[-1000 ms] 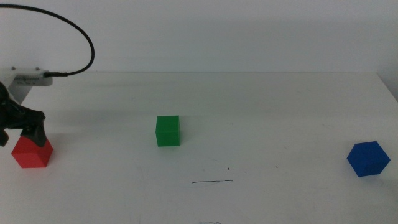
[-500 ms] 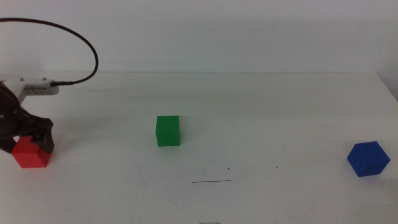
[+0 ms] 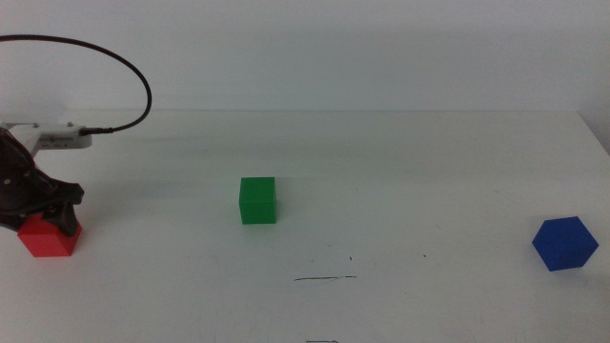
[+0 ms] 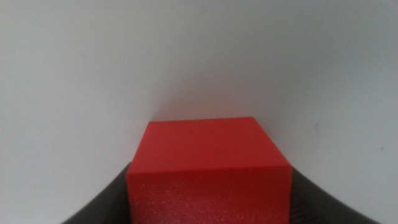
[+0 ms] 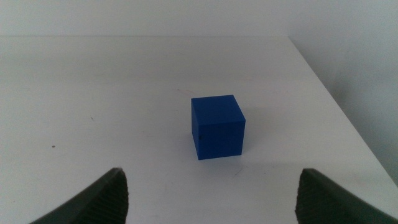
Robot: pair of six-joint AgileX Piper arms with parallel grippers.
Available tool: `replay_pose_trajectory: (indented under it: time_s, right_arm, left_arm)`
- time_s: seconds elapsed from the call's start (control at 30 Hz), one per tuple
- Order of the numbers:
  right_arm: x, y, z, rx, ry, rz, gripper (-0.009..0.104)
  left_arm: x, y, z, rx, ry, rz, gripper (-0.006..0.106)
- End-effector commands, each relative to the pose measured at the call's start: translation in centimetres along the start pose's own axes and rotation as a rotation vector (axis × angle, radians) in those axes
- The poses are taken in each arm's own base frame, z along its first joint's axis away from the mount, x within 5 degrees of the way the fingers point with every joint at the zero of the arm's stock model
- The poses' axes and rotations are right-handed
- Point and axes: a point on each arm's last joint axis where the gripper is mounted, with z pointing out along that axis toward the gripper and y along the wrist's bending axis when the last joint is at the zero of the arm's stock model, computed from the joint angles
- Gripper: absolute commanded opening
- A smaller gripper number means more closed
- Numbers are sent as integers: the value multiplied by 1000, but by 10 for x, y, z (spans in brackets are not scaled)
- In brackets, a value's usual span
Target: Stack red cubes first, then green, then blue cubes in a specific spot.
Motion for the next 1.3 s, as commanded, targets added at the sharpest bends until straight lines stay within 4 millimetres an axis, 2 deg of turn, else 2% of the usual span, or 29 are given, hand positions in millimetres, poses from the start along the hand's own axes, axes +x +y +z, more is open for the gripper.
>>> replay_pose_trajectory:
  time_s: [0.0, 0.13, 0.27, 0.43, 0.57, 0.7, 0.93, 1.1, 1.27]
  right_arm:
    - [-11, -1, -2, 10, -107, -9, 93]
    - [-11, -1, -2, 10, -107, -9, 93]
    - [-11, -1, -2, 10, -107, -9, 93]
    - [-11, -1, -2, 10, -107, -9, 93]
    - [-11, -1, -2, 10, -107, -9, 93]
    - [-11, -1, -2, 10, -107, -9, 93]
    - [-11, -1, -2, 10, -107, -9, 93]
    - [-11, -1, -2, 10, -107, -9, 93]
    - [-11, -1, -2, 10, -107, -9, 93]
  left_arm:
    - [-5, -4, -26, 16, -62, -51, 16]
    - [-1, -8, -34, 38, -34, -72, 1]
    - [5, -13, -52, 46, -23, -101, -1]
    - [14, -38, -89, -18, -57, -96, -1]
    - [23, -72, -111, -35, -49, -113, -1]
    - [25, -109, -120, -7, -65, -100, -1]
    - [35, -191, -118, 37, -67, -57, 1]
    - [50, -247, -114, 96, -73, -120, 2]
    - [55, -285, -106, 139, -103, -41, 2]
